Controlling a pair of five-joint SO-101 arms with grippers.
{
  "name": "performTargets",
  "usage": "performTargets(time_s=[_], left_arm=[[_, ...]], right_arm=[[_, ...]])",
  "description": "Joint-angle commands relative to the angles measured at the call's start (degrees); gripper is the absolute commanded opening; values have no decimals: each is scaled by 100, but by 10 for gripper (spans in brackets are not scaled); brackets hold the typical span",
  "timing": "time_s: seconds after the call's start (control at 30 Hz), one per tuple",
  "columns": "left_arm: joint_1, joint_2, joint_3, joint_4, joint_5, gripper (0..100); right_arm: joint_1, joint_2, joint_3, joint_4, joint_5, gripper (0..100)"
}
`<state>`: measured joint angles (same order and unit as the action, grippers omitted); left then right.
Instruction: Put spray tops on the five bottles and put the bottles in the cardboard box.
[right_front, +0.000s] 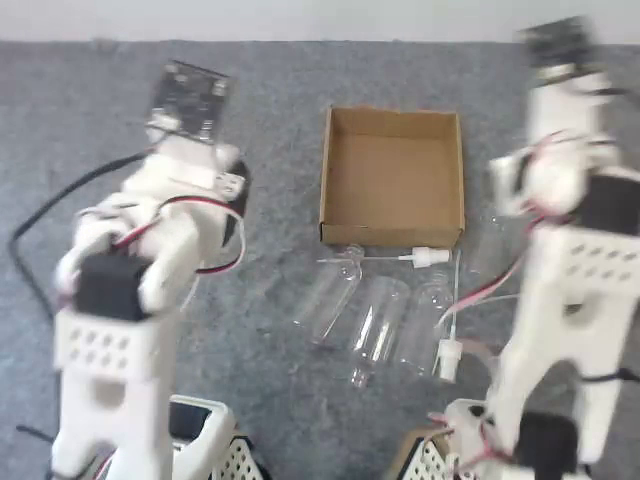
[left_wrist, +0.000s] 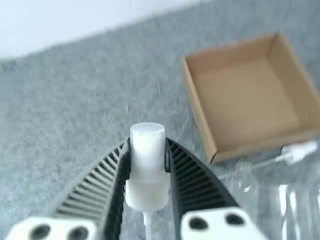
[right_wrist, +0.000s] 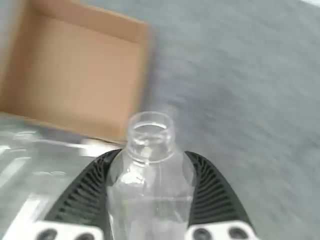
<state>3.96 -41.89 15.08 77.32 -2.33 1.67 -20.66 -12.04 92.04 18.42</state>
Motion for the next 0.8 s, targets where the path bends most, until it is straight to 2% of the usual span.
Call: performTargets(time_s=[0.0, 0.13, 0.37, 0.63, 0.77], left_arm=[[-18, -765, -813, 70, 378, 10], [26, -976, -1086, 18, 598, 10], [26, -993, -1279, -747, 1653, 10], [26, -949, -1235, -1582, 2453, 10], [26, -993, -760, -2066, 2629, 10]], right_arm=[[-1815, -1182, 1231, -866, -853, 6], [-3020, -2035, 3015, -2466, -1292, 6], [-4330, -2642, 5371, -4743, -1468, 6], [-5182, -2712, 6303, -5525, -1459, 6], [-5393, -2712, 6541, -5930, -1468, 6]])
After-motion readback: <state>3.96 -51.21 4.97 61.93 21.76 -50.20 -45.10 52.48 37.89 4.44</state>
